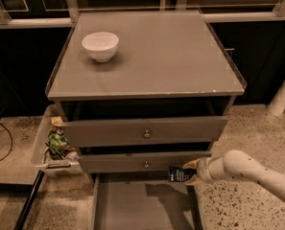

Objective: Pick rxbar blueberry from bottom drawer and place on counter

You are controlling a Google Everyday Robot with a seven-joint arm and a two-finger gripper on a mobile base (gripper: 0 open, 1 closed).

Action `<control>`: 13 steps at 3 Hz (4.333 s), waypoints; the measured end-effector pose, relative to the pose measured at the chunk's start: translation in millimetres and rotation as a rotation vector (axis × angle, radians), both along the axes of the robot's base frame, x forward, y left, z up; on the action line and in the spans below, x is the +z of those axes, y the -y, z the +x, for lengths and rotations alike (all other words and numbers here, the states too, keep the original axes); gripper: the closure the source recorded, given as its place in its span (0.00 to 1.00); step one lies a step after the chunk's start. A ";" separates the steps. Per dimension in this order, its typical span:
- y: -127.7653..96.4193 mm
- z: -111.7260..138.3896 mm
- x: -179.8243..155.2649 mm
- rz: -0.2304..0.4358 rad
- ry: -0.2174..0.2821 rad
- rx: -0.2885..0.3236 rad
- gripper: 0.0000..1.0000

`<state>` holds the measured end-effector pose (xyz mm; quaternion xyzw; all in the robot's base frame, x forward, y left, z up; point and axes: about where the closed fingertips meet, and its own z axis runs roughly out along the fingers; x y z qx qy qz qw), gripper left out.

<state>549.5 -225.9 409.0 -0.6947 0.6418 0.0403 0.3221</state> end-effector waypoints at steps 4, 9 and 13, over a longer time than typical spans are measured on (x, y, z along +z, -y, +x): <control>-7.0 -25.5 106.6 0.084 0.093 0.081 1.00; 21.5 -7.1 346.6 -0.140 0.279 0.046 1.00; -42.7 35.9 489.9 0.059 0.394 0.411 1.00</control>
Offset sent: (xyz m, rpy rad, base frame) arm -0.0122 0.0009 0.0349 0.0551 -0.0070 0.0143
